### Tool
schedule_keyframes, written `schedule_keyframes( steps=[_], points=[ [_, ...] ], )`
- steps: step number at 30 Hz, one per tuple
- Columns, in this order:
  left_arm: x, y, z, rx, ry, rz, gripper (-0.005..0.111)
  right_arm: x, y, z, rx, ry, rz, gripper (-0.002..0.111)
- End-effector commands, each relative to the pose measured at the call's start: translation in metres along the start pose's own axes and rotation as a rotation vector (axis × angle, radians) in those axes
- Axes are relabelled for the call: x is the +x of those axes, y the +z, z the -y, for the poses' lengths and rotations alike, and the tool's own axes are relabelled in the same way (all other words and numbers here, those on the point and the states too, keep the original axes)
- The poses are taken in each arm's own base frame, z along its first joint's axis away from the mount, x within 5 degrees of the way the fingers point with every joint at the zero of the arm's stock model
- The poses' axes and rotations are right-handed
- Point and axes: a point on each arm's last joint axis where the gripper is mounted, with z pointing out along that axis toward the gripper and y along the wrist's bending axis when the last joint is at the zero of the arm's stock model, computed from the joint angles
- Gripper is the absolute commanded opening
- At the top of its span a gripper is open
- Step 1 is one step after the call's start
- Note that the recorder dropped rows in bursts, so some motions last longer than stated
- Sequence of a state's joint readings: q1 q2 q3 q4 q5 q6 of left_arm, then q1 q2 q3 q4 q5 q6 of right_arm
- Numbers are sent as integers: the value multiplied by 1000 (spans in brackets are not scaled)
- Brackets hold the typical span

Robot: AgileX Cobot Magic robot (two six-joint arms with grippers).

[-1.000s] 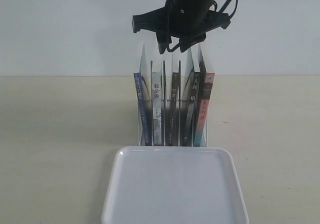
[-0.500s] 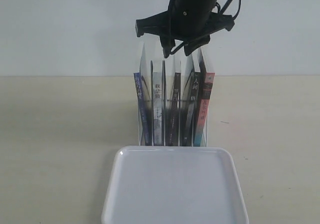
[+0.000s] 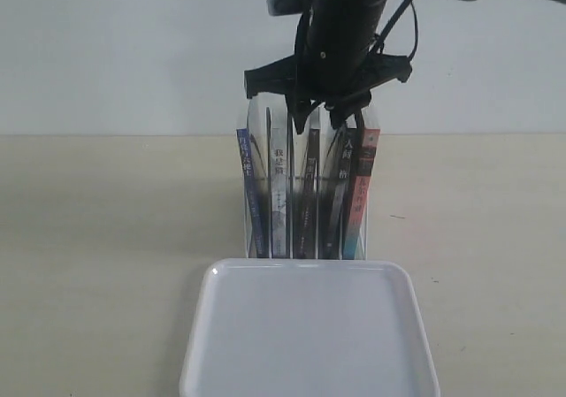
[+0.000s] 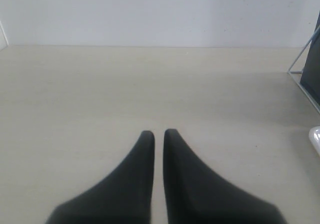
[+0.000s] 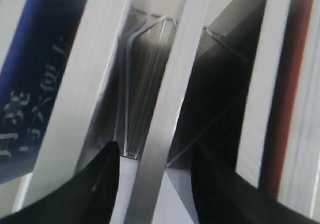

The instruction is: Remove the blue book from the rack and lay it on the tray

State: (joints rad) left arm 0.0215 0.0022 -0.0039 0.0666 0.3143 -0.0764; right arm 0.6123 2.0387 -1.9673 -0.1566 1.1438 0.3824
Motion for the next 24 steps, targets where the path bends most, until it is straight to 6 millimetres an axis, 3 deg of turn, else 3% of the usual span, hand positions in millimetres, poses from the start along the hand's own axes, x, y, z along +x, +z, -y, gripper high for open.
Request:
schedule_keyframes(
  steps=[1, 4, 6, 13, 24],
  points=[
    [0, 0, 0, 7, 7, 6, 6, 3, 18, 1, 28, -1, -50, 44],
    [0, 0, 0, 7, 7, 6, 6, 5, 22, 1, 37, -2, -74, 25],
    [0, 0, 0, 7, 7, 6, 6, 5, 21, 1, 37, -17, -76, 2],
    [0, 0, 0, 7, 7, 6, 6, 1, -1, 3, 20, -31, -15, 0],
    [0, 0, 0, 7, 7, 6, 6, -9, -76, 11, -54, -13, 214, 0]
  ],
)
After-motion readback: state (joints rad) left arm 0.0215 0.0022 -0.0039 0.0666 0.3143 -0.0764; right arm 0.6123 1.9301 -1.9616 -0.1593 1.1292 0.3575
